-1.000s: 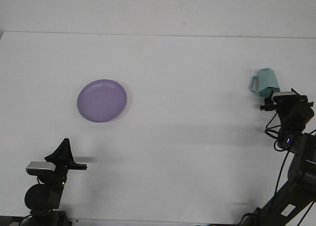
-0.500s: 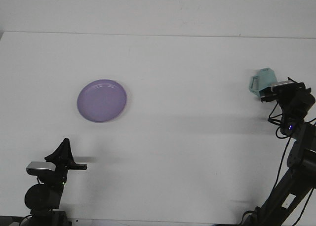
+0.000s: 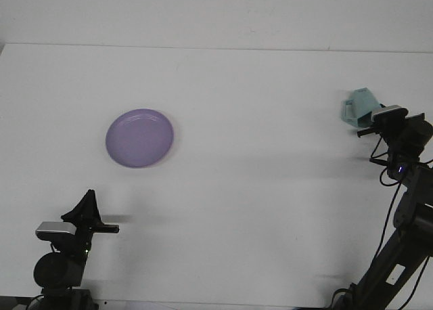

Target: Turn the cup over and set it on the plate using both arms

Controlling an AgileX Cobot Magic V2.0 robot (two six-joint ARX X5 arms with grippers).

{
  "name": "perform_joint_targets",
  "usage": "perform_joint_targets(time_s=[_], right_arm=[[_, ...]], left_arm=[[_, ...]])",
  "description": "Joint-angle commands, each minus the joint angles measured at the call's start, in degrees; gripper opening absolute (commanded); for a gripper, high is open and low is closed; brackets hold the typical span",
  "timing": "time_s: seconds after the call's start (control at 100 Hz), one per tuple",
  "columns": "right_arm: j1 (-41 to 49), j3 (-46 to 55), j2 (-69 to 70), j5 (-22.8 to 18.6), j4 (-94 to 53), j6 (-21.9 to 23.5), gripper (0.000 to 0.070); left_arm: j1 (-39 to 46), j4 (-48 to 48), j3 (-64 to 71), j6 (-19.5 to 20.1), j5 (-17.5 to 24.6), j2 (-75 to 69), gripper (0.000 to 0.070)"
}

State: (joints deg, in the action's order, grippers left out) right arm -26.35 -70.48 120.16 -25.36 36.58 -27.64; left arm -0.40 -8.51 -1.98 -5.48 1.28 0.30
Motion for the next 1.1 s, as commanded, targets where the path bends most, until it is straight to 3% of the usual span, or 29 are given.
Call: perform_joint_targets(time_s=[0.0, 0.16, 0.56, 0.73, 1.09], right_arm=[[-0.4, -1.2, 1.8, -0.2, 0.2, 1.2, 0.0006], [-0.4, -1.2, 1.2, -1.9, -0.4, 7.4, 0.0006], [2.6, -1.2, -10.6, -1.5, -15.4, 19.3, 0.0006], [4.9, -1.2, -20.4, 1.1, -26.8, 26.0, 0.0006], [14.6, -1.3, -41.9, 1.7, -58.0, 32.8, 0.0006]], left_arm=[[0.0, -0.6, 1.2, 0.0, 0.0, 0.0, 0.0013], [0.0, -0.7, 1.2, 0.0, 0.0, 0.0, 0.0013], [0.0, -1.1, 1.1, 0.0, 0.0, 0.0, 0.0013], [0.0, -1.1, 1.0, -0.1, 0.0, 0.0, 0.0013], [0.0, -1.2, 0.7, -1.7, 0.0, 0.0, 0.0013]])
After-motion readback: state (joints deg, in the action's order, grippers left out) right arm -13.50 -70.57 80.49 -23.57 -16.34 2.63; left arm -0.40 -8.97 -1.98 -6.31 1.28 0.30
